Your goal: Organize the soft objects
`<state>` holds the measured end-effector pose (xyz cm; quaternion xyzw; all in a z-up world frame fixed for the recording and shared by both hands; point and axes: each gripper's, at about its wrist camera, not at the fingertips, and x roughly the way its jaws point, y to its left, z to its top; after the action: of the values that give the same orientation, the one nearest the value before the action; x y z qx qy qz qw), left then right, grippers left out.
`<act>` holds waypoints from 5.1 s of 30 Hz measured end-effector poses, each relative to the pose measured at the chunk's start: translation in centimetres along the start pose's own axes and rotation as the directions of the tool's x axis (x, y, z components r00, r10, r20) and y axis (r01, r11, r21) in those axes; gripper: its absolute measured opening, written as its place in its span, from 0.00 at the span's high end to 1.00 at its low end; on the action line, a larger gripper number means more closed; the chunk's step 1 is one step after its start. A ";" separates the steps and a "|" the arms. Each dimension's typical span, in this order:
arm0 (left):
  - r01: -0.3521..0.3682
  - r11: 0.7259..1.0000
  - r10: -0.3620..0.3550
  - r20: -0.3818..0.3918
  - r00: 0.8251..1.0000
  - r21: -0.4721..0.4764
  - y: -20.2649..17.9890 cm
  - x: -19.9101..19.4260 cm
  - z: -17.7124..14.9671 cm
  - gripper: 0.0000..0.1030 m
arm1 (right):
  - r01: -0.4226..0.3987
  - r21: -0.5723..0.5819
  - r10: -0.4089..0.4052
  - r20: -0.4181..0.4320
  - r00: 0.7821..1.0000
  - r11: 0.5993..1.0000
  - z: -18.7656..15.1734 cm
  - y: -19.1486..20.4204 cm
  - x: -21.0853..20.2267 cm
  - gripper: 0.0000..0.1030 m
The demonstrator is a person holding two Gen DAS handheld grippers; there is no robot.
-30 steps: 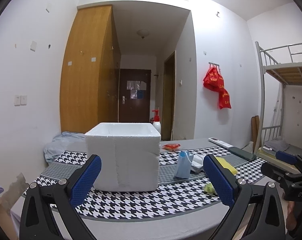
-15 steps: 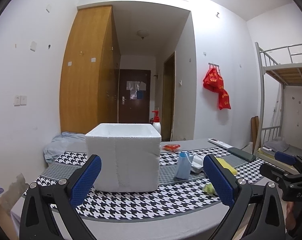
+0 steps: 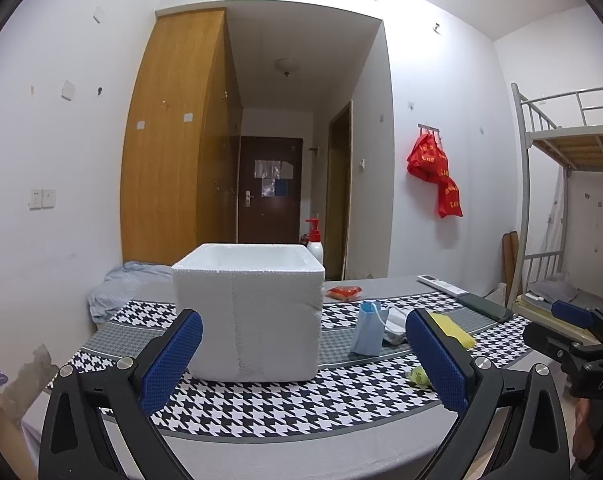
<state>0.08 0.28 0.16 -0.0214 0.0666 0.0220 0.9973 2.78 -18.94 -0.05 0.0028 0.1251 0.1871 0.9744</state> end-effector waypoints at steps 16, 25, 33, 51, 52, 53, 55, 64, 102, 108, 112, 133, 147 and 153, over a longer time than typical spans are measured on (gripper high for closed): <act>-0.007 1.000 0.007 -0.022 1.000 0.021 0.4 1.5 -0.2 0.01 | 0.013 0.000 -0.013 -0.035 0.999 1.000 -0.7 -0.4 1.6 0.00; 0.066 0.997 -0.063 -0.057 0.996 0.048 -0.1 3.5 -0.2 0.01 | 0.021 0.010 -0.020 -0.071 0.997 1.000 -0.6 -1.5 4.2 0.00; 0.138 0.989 -0.132 -0.102 0.986 0.050 -0.9 5.9 -0.2 0.01 | 0.039 0.017 -0.037 -0.107 0.994 0.999 -0.8 -2.7 6.2 0.00; 0.299 0.951 -0.276 -0.231 0.933 0.075 -3.6 10.5 -1.0 0.01 | 0.078 0.054 -0.067 -0.173 0.983 0.995 -1.0 -6.2 10.2 0.00; 0.309 0.948 -0.284 -0.239 0.928 0.071 -3.7 10.8 -1.1 0.01 | 0.078 0.058 -0.067 -0.175 0.982 0.995 -1.1 -6.4 10.4 0.00; 0.321 0.945 -0.295 -0.251 0.922 0.067 -3.9 11.0 -1.2 0.01 | 0.078 0.061 -0.066 -0.177 0.982 0.995 -1.1 -6.6 10.6 0.00; 0.346 0.936 -0.315 -0.284 0.905 0.064 -4.4 11.6 -1.4 0.01 | 0.080 0.064 -0.067 -0.182 0.981 0.995 -1.2 -6.8 10.8 0.00; 0.434 0.897 -0.380 -0.364 0.851 0.080 -6.7 13.6 -2.2 0.01 | 0.099 0.082 -0.081 -0.199 0.977 0.992 -1.5 -8.4 11.9 0.00; 0.705 0.694 -0.469 -0.650 0.598 0.147 -13.3 20.6 -6.3 0.09 | 0.166 0.091 -0.128 -0.328 0.936 0.982 -2.6 -13.4 16.1 0.00; 0.738 0.669 -0.492 -0.687 0.534 0.095 -13.5 21.2 -6.9 0.20 | 0.153 0.085 -0.113 -0.354 0.928 0.985 -2.5 -13.5 17.1 0.00; 0.740 0.666 -0.483 -0.701 0.525 0.095 -13.8 21.6 -7.1 0.31 | 0.152 0.060 -0.119 -0.376 0.919 0.987 -2.4 -13.3 17.8 0.00; 0.768 0.641 -0.537 -0.713 0.450 0.002 -12.9 21.8 -7.2 0.69 | 0.161 -0.012 -0.146 -0.491 0.859 0.987 -2.1 -13.1 20.8 0.07; 0.755 0.655 -0.582 -0.660 0.476 -0.033 -11.8 21.3 -6.1 0.69 | 0.132 0.080 -0.068 -0.541 0.838 0.988 -2.6 -14.0 21.6 0.65; 0.746 0.665 -0.582 -0.654 0.484 -0.039 -11.4 21.4 -6.1 0.69 | 0.147 0.114 -0.064 -0.535 0.842 0.983 -2.8 -14.9 21.3 0.88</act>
<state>20.97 -10.51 -8.30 0.0742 0.3764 -0.3850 0.8394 26.68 -25.08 -8.73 0.0176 0.4022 0.1166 0.9079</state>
